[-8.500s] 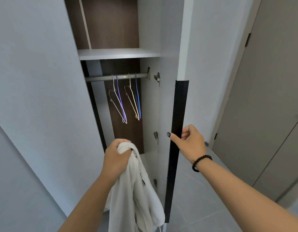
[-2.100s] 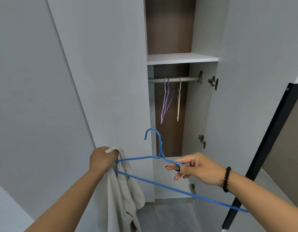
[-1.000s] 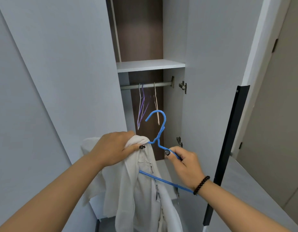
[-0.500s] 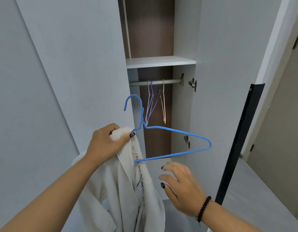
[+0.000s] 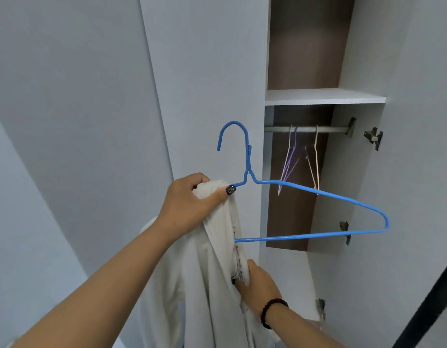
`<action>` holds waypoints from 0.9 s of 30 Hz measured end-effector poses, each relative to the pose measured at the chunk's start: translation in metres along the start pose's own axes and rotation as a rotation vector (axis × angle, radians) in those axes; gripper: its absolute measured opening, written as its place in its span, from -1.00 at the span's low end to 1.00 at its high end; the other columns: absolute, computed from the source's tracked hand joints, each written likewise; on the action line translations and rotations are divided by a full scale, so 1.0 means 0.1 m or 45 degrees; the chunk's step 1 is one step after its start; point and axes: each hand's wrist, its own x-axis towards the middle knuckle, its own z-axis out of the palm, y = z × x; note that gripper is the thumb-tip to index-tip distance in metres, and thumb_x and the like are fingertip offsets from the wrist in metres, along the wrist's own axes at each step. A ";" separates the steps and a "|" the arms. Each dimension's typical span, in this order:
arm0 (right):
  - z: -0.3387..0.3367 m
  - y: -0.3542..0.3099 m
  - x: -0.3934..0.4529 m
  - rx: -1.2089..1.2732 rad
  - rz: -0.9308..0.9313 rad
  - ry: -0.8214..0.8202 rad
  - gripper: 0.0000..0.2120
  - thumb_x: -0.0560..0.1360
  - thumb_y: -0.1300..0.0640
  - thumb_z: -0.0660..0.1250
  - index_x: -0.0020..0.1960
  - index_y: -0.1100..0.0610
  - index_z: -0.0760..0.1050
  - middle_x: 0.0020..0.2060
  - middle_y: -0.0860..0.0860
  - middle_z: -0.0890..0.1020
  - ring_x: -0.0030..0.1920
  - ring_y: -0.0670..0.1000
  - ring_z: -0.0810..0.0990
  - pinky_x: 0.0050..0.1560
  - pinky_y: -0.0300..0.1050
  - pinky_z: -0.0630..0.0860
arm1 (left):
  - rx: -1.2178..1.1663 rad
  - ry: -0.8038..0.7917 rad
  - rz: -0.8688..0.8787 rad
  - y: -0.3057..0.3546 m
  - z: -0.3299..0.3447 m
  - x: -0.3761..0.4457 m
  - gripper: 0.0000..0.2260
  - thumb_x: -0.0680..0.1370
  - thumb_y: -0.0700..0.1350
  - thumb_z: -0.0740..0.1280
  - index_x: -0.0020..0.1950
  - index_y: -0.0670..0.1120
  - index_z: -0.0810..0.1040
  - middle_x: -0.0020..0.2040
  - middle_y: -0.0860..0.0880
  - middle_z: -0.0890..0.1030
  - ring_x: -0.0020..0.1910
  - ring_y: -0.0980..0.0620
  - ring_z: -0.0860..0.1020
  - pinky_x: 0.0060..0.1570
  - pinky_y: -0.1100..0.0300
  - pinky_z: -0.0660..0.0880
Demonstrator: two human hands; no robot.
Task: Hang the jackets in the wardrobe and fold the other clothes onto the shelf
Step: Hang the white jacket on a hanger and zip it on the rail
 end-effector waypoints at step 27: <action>-1.28 0.51 -0.25 -0.484 0.561 0.476 -0.80 0.46 0.11 0.20 -0.35 -0.01 0.40 -0.39 -0.07 0.51 -0.38 -0.03 0.48 -0.42 -0.24 0.35 | 0.422 -0.211 0.027 -0.97 -1.05 0.06 -0.56 0.36 0.34 0.29 -0.47 0.02 0.38 -0.54 0.08 0.36 -0.50 0.11 0.33 -0.40 0.18 0.23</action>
